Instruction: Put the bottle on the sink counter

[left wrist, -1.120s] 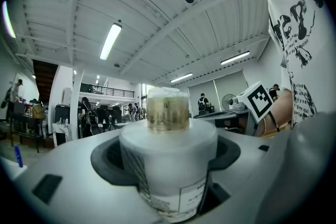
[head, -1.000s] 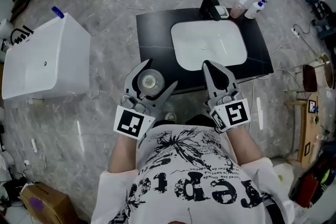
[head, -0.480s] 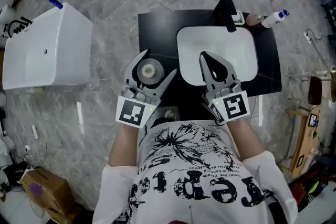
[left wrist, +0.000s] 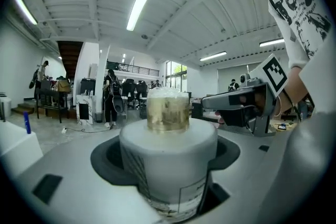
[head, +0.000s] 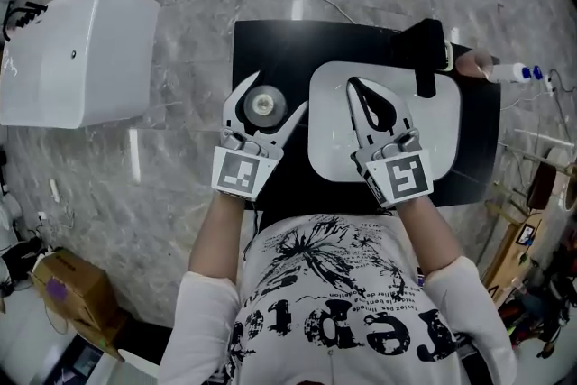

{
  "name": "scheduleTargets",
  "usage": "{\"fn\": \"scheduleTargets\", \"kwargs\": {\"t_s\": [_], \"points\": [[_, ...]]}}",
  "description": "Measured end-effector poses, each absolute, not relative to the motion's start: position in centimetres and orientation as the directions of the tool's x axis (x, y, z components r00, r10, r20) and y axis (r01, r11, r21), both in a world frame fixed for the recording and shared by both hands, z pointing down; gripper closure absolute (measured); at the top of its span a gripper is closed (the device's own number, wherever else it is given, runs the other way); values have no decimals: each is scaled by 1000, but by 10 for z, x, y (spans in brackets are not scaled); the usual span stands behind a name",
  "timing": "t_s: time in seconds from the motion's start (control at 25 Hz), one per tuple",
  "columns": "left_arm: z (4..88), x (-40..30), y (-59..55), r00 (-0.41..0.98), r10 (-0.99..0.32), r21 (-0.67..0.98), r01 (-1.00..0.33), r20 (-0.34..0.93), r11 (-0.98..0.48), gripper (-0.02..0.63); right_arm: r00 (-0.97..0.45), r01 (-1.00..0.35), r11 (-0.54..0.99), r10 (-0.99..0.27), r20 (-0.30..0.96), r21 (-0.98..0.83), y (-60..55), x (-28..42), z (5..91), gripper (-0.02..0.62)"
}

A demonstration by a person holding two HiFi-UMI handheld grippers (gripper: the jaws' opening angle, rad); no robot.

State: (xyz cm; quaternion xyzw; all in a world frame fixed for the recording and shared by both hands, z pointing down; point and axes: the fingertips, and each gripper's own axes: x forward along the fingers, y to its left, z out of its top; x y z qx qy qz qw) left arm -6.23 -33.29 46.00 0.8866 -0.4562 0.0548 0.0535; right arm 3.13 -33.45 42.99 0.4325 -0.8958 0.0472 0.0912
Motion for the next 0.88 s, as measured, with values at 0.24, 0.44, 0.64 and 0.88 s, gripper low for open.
{"fn": "scheduleTargets", "kwargs": {"t_s": [0.24,0.44,0.64,0.88], "points": [[541,-49,-379,563,-773,57,-817,292,-573,259,-590,-802,594,-770,242,-66,-382,46,487,580],[575,-46,-402,535,-770,47,-830,348,-556,259,-586,-798,600,-747,314,-62,-394,53,528,580],[593,-44,-414,538,-743,45,-821,399,-570,259,-583,-802,592,-743,329,-82,-405,58,544,580],[605,-40,-418,534,-732,41,-818,423,-573,259,-587,-801,589,-738,333,-107,-410,57,555,580]]}}
